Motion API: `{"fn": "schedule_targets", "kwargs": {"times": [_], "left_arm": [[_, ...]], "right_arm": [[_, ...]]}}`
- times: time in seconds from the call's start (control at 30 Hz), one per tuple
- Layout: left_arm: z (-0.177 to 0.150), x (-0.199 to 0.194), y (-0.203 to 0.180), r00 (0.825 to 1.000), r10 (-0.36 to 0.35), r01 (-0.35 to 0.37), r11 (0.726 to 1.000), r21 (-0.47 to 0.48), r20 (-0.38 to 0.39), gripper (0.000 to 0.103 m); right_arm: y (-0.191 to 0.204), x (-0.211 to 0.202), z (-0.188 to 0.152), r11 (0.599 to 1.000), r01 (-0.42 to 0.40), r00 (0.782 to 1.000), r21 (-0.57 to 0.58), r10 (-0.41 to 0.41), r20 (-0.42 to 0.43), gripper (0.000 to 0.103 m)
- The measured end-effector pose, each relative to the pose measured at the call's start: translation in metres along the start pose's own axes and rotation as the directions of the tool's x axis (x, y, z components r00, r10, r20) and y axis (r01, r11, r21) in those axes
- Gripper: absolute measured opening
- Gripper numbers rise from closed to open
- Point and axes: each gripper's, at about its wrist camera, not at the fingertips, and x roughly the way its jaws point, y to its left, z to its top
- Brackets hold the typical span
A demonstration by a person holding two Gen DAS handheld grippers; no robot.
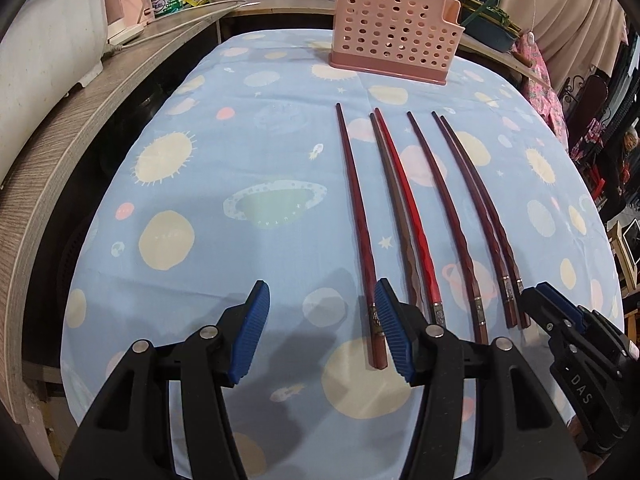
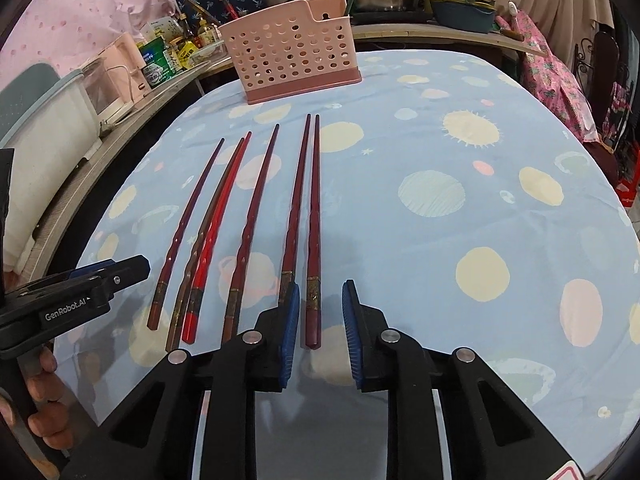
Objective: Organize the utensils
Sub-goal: 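Close the left tool on a dark red chopstick while the right tool grasps another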
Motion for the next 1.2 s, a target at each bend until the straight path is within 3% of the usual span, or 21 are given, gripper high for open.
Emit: {"fn": "schedule_targets", "kwargs": {"times": [0.4, 0.87, 1.0, 1.2], "left_arm": [[-0.006, 0.002, -0.007, 1.000, -0.019, 0.019, 1.000, 0.015, -0.009, 0.059], [-0.015, 0.013, -0.009, 1.000, 0.021, -0.020, 0.999, 0.039, -0.022, 0.058], [-0.016, 0.012, -0.010, 0.999, 0.047, -0.046, 0.997, 0.056, -0.009, 0.049], [-0.014, 0.011, -0.006, 0.999, 0.042, -0.042, 0.998, 0.053, -0.011, 0.021]], "right_arm": [[-0.001, 0.003, -0.005, 1.000, 0.028, 1.000, -0.011, -0.028, -0.003, 0.007], [-0.002, 0.002, -0.008, 0.999, 0.033, 0.999, -0.008, -0.033, 0.001, 0.007], [-0.002, 0.002, -0.008, 0.999, 0.035, 0.999, -0.010, -0.035, 0.001, 0.007], [0.000, 0.001, -0.010, 0.999, 0.045, 0.999, -0.016, -0.045, 0.001, 0.007]]}}
